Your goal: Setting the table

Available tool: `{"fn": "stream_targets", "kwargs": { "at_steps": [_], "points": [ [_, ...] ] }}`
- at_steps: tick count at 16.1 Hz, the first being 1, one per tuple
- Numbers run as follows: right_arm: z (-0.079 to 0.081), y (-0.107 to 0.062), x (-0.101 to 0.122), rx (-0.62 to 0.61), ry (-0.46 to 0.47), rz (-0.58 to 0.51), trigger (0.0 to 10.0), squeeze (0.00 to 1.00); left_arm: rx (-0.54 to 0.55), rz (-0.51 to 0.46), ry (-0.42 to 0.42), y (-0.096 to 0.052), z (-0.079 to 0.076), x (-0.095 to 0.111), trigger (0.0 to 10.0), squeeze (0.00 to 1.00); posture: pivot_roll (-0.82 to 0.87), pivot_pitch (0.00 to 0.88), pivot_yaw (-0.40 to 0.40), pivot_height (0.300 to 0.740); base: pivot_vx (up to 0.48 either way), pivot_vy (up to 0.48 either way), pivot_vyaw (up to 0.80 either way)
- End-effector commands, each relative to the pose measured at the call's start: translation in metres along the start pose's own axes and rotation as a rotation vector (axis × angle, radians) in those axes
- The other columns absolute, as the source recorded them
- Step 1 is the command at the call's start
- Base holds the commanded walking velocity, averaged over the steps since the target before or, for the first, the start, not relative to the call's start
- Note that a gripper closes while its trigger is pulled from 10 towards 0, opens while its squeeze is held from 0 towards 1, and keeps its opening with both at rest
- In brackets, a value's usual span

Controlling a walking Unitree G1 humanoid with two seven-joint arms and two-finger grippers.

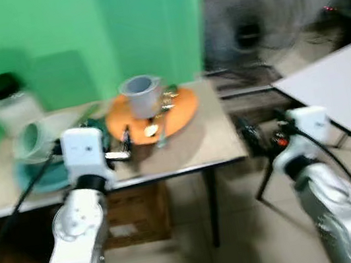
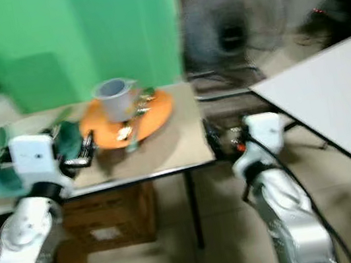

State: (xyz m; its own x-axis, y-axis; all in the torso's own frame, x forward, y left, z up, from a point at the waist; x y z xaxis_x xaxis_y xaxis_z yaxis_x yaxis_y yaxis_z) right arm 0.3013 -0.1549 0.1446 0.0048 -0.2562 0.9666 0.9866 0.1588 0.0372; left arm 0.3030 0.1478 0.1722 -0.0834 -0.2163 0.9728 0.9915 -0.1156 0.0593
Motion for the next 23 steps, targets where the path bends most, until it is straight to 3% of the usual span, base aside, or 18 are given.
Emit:
{"fn": "stream_targets", "kwargs": {
  "at_steps": [1, 5, 7, 9, 11, 19, 20, 23],
  "points": [
    [0.005, 0.002, 0.007, 0.015, -0.004, -0.026, 10.0, 0.0, 0.002, 0.018, 0.007, -0.003, 0.003, -0.007, 10.0, 0.0, -0.05, 0.012, 0.053, 0.74, 0.326, 0.0, 0.0],
    [0.017, 0.007, 0.009, 0.073, -0.017, -0.025, 10.0, 0.0, 0.01, 0.002, 0.023, -0.005, 0.004, -0.001, 10.0, 0.0, -0.04, 0.017, 0.035, 0.74, 0.316, 0.0, 0.0],
    [0.019, 0.008, 0.004, 0.091, -0.121, 0.0, 10.0, 0.0, 0.01, -0.01, 0.034, -0.007, 0.005, 0.002, 10.0, 0.0, -0.04, 0.019, 0.027, 0.74, 0.302, 0.0, 0.4],
    [0.013, 0.009, 0.009, 0.048, -0.012, -0.033, 10.0, 0.0, 0.012, -0.014, 0.041, -0.007, 0.006, 0.004, 10.0, 0.0, -0.03, 0.019, 0.024, 0.74, 0.3, 0.0, 0.8],
    [0.003, 0.011, 0.015, 0.01, 0.008, -0.047, 10.0, 0.0, 0.008, -0.029, 0.047, -0.007, 0.006, 0.009, 10.0, 0.0, -0.03, 0.019, 0.025, 0.74, 0.292, 0.0, 0.0],
    [-0.003, 0.015, 0.03, 0.027, -0.011, -0.096, 10.0, 0.0, -0.059, -0.062, 0.081, -0.004, -0.002, 0.016, 10.0, 0.0, -0.04, 0.0, 0.042, 0.74, 0.101, 0.0, 0.0],
    [0.001, 0.02, 0.035, 0.081, -0.025, -0.102, 10.0, 1.0, -0.086, -0.069, 0.082, -0.004, -0.005, 0.016, 10.0, 0.0, -0.04, 0.0, 0.04, 0.74, 0.0, 0.0, 0.0],
    [0.029, 0.04, 0.049, 0.352, -0.112, -0.073, 10.0, 1.0, -0.141, -0.054, 0.144, -0.004, -0.002, 0.013, 10.0, 0.0, -0.03, 0.004, 0.033, 0.74, 0.0, 0.0, 0.0]
  ]
}}
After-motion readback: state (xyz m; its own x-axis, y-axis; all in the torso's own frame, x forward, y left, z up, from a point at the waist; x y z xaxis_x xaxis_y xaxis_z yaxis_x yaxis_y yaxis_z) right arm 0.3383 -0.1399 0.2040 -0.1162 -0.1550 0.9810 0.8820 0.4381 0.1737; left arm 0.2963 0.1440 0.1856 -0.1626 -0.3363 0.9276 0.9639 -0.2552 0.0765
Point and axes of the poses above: a point about 5 cm out from each wrist's last joint towards the gripper, its own y axis pointing out of the wrist towards the gripper, its own x axis along the axis of the wrist's last joint, z = x × y, the point moved 5 cm from there along y, pointing out of the wrist towards the gripper, and after that the axes turned 7 degrees about y, right-handed, at the moved point
